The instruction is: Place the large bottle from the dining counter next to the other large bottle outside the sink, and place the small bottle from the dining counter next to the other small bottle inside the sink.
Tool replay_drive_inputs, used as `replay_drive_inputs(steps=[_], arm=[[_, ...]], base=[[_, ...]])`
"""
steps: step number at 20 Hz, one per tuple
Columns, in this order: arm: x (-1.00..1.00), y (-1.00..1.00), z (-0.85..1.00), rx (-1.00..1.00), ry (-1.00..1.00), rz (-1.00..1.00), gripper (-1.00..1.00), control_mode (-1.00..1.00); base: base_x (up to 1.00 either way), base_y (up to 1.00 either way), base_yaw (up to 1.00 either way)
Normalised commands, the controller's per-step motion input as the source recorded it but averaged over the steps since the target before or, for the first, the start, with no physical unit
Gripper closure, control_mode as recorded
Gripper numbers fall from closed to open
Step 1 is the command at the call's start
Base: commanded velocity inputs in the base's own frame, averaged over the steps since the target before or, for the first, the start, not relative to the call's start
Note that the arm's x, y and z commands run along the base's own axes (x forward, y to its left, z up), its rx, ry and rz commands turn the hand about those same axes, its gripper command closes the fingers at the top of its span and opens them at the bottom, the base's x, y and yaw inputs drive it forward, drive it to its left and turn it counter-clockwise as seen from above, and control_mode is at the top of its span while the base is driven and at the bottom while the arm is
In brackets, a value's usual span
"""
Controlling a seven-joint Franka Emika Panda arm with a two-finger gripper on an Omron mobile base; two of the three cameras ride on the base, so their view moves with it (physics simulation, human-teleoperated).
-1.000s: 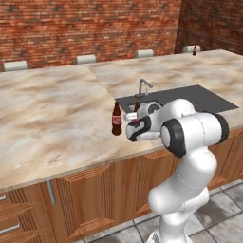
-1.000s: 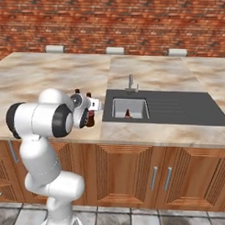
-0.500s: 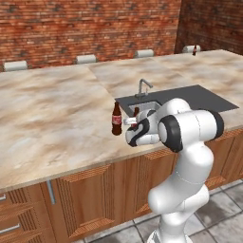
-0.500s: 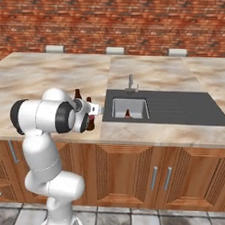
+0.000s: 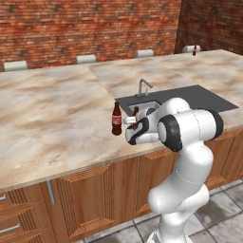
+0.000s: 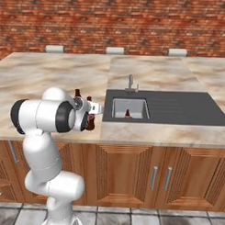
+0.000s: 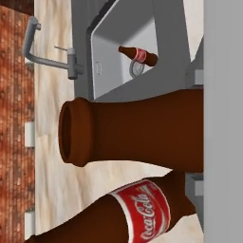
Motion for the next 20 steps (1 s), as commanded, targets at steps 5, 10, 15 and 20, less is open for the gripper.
replay_drive_inputs(steps=[5,10,15,20], arm=[[-0.1,0.13,-0.26,0.0,-0.02,0.0,-1.0,-1.0],[-0.29,0.0,0.01,0.0,-0.11,0.0,-1.0,-1.0],[-0.23,-0.02,0.02,0.0,-0.08,0.0,-1.0,-1.0],[-0.14,0.0,0.41,0.01,-0.04,0.0,-1.0,-1.0]], base=[[0.0,0.0,0.0],[0.0,0.0,0.0],[0.0,0.0,0.0],[0.0,0.0,0.0]])
